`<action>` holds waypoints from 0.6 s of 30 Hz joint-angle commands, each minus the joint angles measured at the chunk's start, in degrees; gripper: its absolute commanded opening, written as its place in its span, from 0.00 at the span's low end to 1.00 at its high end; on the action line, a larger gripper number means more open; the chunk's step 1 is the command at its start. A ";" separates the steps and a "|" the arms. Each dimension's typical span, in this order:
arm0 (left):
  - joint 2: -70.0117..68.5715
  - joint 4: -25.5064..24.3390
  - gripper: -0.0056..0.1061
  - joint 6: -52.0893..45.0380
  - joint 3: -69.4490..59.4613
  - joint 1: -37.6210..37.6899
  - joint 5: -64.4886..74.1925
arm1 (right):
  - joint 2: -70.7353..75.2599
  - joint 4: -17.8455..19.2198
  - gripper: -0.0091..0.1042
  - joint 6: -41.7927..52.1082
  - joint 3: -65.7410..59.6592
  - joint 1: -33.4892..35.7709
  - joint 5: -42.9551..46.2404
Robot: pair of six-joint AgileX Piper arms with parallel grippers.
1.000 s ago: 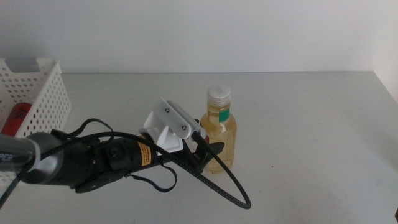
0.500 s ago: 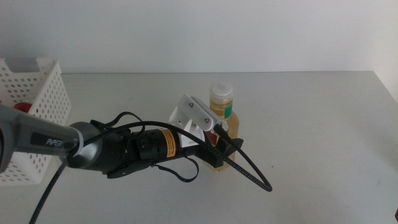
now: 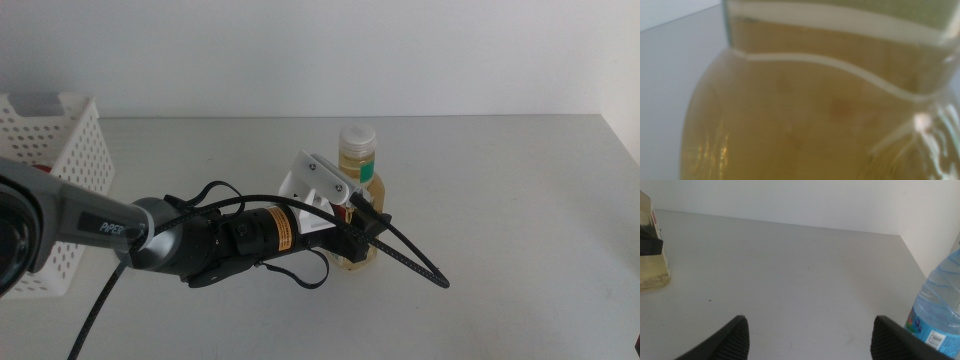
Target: Use arms to grab the bottles and put them into the dustbin to the left of the table.
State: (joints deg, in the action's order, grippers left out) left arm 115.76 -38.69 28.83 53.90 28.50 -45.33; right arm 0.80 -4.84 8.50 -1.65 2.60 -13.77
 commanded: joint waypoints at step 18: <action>-25.01 4.80 0.05 2.00 1.72 0.06 25.35 | 1.19 0.69 0.62 0.22 0.55 -0.26 4.10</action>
State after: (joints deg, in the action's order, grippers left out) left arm 95.68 -35.85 30.30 53.66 28.56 -16.33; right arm 0.80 -4.84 8.50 -1.65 2.60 -13.79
